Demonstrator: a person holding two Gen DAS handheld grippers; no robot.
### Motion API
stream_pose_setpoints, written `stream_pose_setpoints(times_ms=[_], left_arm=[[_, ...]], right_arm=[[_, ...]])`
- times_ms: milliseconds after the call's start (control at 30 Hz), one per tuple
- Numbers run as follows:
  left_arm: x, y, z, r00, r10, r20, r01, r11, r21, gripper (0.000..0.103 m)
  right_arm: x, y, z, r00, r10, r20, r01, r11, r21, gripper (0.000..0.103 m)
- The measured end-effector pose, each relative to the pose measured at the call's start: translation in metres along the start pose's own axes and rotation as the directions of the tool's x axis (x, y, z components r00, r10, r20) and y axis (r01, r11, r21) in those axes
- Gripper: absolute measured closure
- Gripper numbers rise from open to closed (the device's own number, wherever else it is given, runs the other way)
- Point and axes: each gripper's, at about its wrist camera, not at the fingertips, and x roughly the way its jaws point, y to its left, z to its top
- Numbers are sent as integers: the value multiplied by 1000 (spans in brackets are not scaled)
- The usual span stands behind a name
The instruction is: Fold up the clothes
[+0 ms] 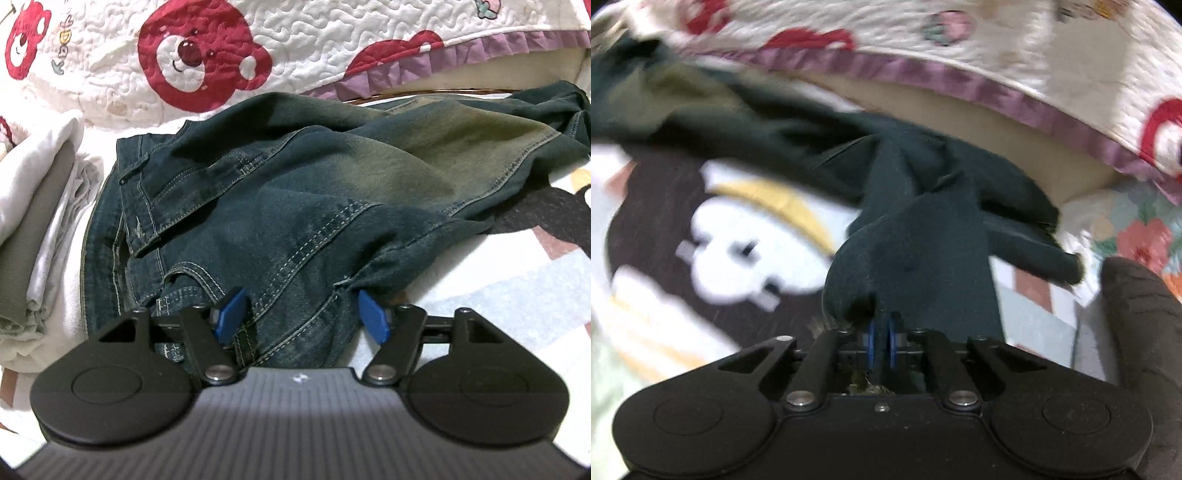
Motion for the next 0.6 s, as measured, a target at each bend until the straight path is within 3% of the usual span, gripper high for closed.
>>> stream_pose_setpoints(times_ms=[133,233,333,400,500,600], left_arm=[[3,2,-1,1000,-1,-2,1,1000,-12,25],[4,1,-1,1000,8,-6,-8,1000,-6,25],[4,0,0,1000,2,-6,-2,1000,6,47],[2,0,2,1000,1,-1,-1,1000,8,70],[-7,3,8,999,28,44,-28,1000,2,83],[-27,16,9,995,50,85,-46,998,-53,88]], right_arm=[[3,-19,16,995,-82,54,81,996,23,97],[6,-65,47,991,-114,68,109,991,75,98],[11,-106,81,993,-104,61,96,987,128,98],[18,-122,92,996,-79,46,70,984,166,99],[26,-128,91,994,-106,40,97,979,182,99],[31,-126,80,989,-144,40,134,973,188,99]])
